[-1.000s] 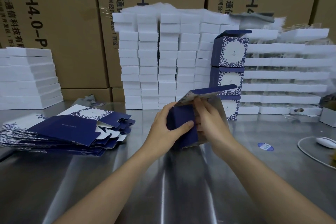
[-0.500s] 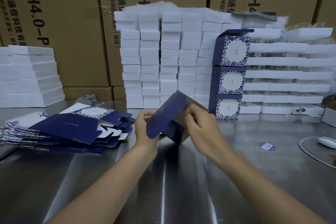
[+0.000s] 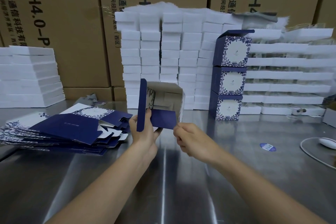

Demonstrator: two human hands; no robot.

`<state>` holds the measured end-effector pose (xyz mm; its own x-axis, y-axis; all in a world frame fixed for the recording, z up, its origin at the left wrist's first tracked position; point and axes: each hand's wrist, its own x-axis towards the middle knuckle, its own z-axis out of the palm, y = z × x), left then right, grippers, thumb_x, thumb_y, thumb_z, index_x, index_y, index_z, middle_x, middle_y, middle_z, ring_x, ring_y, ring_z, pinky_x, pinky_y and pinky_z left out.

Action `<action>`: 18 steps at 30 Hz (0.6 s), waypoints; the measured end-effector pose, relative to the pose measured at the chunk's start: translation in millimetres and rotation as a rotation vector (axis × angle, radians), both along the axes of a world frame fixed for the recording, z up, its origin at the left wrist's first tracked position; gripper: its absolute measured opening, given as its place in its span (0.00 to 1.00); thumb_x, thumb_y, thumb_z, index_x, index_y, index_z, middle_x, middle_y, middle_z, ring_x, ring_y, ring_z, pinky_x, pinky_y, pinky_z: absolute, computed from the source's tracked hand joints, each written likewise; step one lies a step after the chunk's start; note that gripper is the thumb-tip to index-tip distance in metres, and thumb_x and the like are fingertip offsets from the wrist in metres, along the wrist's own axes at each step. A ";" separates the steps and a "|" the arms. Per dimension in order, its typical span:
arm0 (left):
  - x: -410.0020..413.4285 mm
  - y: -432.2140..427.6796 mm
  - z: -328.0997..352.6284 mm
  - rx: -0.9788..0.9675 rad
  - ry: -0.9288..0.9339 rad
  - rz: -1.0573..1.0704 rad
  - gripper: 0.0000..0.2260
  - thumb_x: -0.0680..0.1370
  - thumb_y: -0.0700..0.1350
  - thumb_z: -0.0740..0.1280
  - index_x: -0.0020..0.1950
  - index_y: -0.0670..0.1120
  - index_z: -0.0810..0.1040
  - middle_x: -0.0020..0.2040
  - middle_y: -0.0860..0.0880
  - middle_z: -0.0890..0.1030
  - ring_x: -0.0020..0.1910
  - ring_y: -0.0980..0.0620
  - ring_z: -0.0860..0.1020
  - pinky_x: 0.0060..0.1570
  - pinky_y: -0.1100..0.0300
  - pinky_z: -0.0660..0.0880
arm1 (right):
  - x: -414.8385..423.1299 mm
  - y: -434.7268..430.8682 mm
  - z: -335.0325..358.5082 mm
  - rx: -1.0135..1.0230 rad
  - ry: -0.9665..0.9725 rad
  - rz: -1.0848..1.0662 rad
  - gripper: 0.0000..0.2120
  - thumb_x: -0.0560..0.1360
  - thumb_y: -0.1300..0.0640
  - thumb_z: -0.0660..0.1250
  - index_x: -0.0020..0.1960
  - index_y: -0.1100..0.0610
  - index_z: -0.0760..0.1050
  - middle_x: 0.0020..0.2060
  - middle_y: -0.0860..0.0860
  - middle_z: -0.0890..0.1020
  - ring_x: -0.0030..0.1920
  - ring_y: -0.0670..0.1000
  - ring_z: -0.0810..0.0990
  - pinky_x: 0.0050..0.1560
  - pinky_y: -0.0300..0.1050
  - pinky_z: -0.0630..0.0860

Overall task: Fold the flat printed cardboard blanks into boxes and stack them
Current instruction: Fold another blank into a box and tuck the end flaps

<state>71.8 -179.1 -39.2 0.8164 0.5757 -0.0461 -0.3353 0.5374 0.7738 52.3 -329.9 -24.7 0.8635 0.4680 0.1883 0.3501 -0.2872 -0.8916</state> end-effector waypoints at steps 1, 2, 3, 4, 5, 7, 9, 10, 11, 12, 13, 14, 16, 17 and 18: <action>0.8 -0.5 -0.6 -0.006 -0.014 0.021 0.13 0.84 0.45 0.69 0.68 0.44 0.74 0.61 0.44 0.81 0.54 0.50 0.81 0.45 0.53 0.82 | -1.4 1.7 -0.9 0.041 0.060 0.009 0.14 0.83 0.64 0.54 0.39 0.55 0.61 0.25 0.45 0.62 0.25 0.45 0.58 0.24 0.34 0.57; 1.8 -0.8 -1.4 -0.005 -0.032 0.040 0.11 0.84 0.44 0.69 0.66 0.46 0.73 0.58 0.45 0.81 0.51 0.51 0.81 0.43 0.53 0.81 | -2.0 2.9 -1.7 0.067 0.088 0.008 0.13 0.82 0.66 0.53 0.39 0.56 0.62 0.26 0.47 0.62 0.24 0.45 0.59 0.23 0.34 0.57; 2.3 -1.1 -1.9 0.001 -0.047 0.055 0.10 0.84 0.43 0.69 0.64 0.48 0.73 0.57 0.47 0.81 0.49 0.52 0.80 0.42 0.54 0.81 | -2.0 3.7 -2.5 0.071 0.091 -0.003 0.12 0.81 0.66 0.52 0.40 0.57 0.63 0.28 0.49 0.63 0.25 0.47 0.60 0.23 0.35 0.58; 3.4 -0.9 -2.3 0.001 -0.056 0.067 0.10 0.84 0.43 0.69 0.63 0.49 0.73 0.56 0.48 0.80 0.48 0.53 0.80 0.41 0.54 0.81 | -2.1 4.2 -3.0 0.067 0.083 -0.018 0.12 0.81 0.65 0.53 0.39 0.58 0.65 0.28 0.51 0.65 0.26 0.48 0.62 0.24 0.35 0.60; 3.3 -0.5 -2.2 -0.002 -0.061 0.073 0.09 0.84 0.43 0.69 0.62 0.50 0.73 0.56 0.49 0.80 0.49 0.53 0.80 0.41 0.55 0.81 | -2.1 4.2 -3.8 0.062 0.074 -0.033 0.13 0.81 0.65 0.54 0.38 0.58 0.67 0.29 0.52 0.68 0.27 0.50 0.65 0.25 0.35 0.62; 3.2 -0.2 -2.5 -0.005 -0.084 0.080 0.08 0.84 0.44 0.69 0.60 0.52 0.73 0.58 0.49 0.80 0.50 0.53 0.80 0.44 0.55 0.82 | -0.9 4.0 -5.8 0.049 0.066 -0.043 0.13 0.80 0.63 0.59 0.37 0.57 0.73 0.29 0.53 0.75 0.28 0.51 0.70 0.26 0.36 0.65; 2.3 -1.3 -2.9 0.011 -0.107 0.077 0.07 0.85 0.44 0.68 0.62 0.50 0.73 0.61 0.46 0.79 0.53 0.51 0.79 0.50 0.51 0.82 | 0.0 3.6 -8.2 0.015 0.082 -0.016 0.13 0.80 0.56 0.64 0.38 0.57 0.78 0.29 0.52 0.80 0.27 0.51 0.73 0.27 0.35 0.67; 1.5 -2.6 -2.7 0.014 -0.117 0.070 0.09 0.85 0.44 0.67 0.64 0.49 0.73 0.63 0.45 0.79 0.54 0.50 0.78 0.52 0.50 0.82 | 0.5 3.7 -9.6 -0.001 0.105 -0.005 0.16 0.81 0.49 0.66 0.39 0.57 0.80 0.29 0.52 0.81 0.27 0.50 0.74 0.26 0.35 0.67; 0.7 -3.7 -2.5 0.010 -0.122 0.059 0.10 0.86 0.44 0.67 0.67 0.48 0.73 0.63 0.45 0.79 0.55 0.49 0.78 0.52 0.51 0.82 | 1.3 4.0 -10.8 -0.017 0.134 0.001 0.21 0.81 0.41 0.67 0.41 0.58 0.82 0.29 0.52 0.82 0.26 0.49 0.74 0.27 0.35 0.68; 0.0 -5.0 -2.1 0.004 -0.119 0.043 0.12 0.86 0.45 0.66 0.69 0.47 0.73 0.64 0.45 0.79 0.56 0.50 0.79 0.49 0.53 0.82 | 2.2 4.4 -12.1 -0.027 0.167 0.004 0.27 0.80 0.34 0.66 0.43 0.58 0.84 0.30 0.52 0.83 0.26 0.49 0.75 0.27 0.36 0.68; -1.9 -6.9 -1.4 0.000 -0.105 0.021 0.14 0.86 0.47 0.66 0.70 0.47 0.73 0.65 0.47 0.80 0.58 0.50 0.80 0.48 0.56 0.81 | 3.0 5.0 -13.8 -0.022 0.209 0.006 0.31 0.78 0.29 0.64 0.44 0.58 0.85 0.31 0.53 0.84 0.27 0.49 0.75 0.28 0.37 0.69; -3.3 -9.0 -1.4 0.008 -0.089 -0.018 0.15 0.86 0.49 0.66 0.72 0.47 0.74 0.66 0.47 0.81 0.60 0.50 0.81 0.47 0.58 0.81 | 3.6 5.8 -15.6 0.002 0.252 0.008 0.34 0.76 0.25 0.63 0.46 0.57 0.85 0.33 0.53 0.84 0.27 0.49 0.75 0.29 0.38 0.69; -7.0 -15.2 -2.3 0.061 -0.057 -0.122 0.18 0.85 0.53 0.66 0.72 0.46 0.76 0.63 0.47 0.84 0.57 0.49 0.84 0.46 0.56 0.81 | 3.9 6.9 -18.7 0.087 0.312 0.000 0.36 0.74 0.22 0.62 0.46 0.55 0.85 0.34 0.53 0.83 0.28 0.49 0.74 0.30 0.40 0.68; -9.6 -19.1 -2.3 0.105 -0.036 -0.161 0.19 0.85 0.54 0.66 0.71 0.44 0.77 0.60 0.46 0.85 0.50 0.48 0.85 0.43 0.55 0.81 | 4.0 7.4 -19.8 0.147 0.322 -0.014 0.35 0.74 0.22 0.63 0.45 0.55 0.84 0.33 0.53 0.82 0.28 0.49 0.73 0.30 0.39 0.67; -11.1 -22.9 -3.1 0.159 -0.023 -0.182 0.21 0.84 0.56 0.66 0.70 0.43 0.77 0.57 0.43 0.85 0.45 0.47 0.84 0.39 0.54 0.80 | 4.6 8.3 -20.6 0.217 0.325 -0.035 0.33 0.75 0.24 0.64 0.44 0.54 0.83 0.33 0.52 0.80 0.28 0.48 0.73 0.29 0.39 0.67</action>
